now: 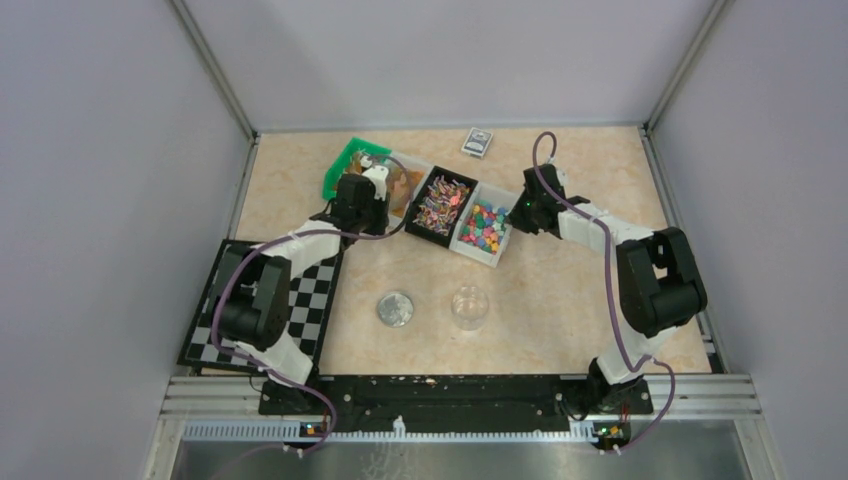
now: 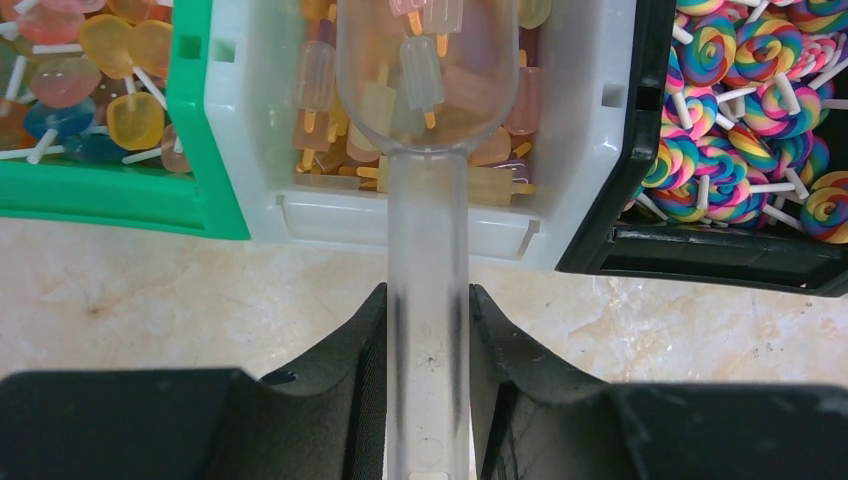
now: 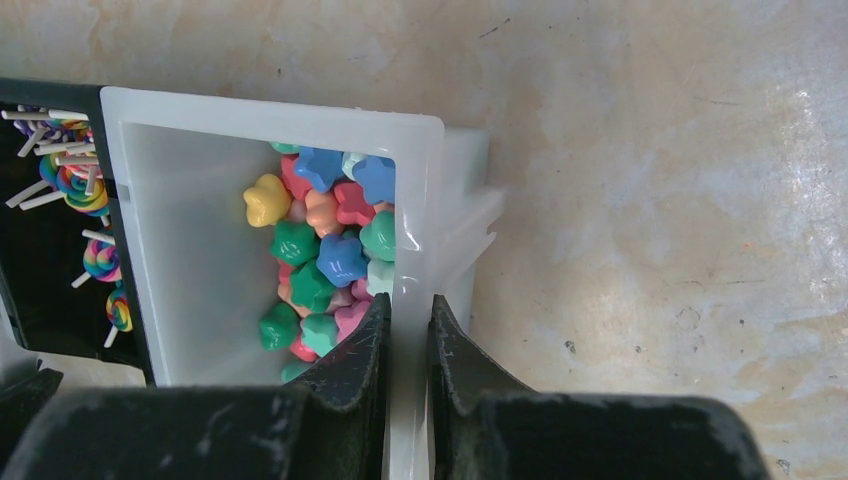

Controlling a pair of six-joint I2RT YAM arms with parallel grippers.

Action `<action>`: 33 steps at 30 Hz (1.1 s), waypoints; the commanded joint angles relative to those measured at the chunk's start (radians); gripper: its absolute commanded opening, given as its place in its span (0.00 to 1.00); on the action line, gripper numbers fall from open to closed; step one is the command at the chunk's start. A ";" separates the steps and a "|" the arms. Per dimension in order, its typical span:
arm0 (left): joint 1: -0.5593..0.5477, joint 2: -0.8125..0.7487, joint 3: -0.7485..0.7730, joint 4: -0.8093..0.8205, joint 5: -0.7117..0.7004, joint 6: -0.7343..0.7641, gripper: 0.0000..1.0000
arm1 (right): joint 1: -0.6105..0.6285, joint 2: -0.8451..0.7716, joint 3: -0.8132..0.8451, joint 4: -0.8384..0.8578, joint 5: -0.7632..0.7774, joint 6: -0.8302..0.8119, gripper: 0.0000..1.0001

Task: Pack the candies
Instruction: Scoop the fake candies from the storage box.

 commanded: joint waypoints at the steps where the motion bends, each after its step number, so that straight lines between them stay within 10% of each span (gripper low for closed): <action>1: 0.001 -0.083 -0.022 0.081 -0.015 -0.005 0.00 | 0.014 -0.012 -0.021 0.055 -0.051 -0.058 0.00; 20: 0.001 -0.267 -0.093 0.118 0.004 -0.011 0.00 | 0.014 -0.035 0.000 0.060 -0.057 -0.038 0.02; 33: 0.001 -0.426 0.082 -0.277 0.092 -0.054 0.00 | 0.014 -0.125 0.096 -0.055 -0.092 -0.047 0.74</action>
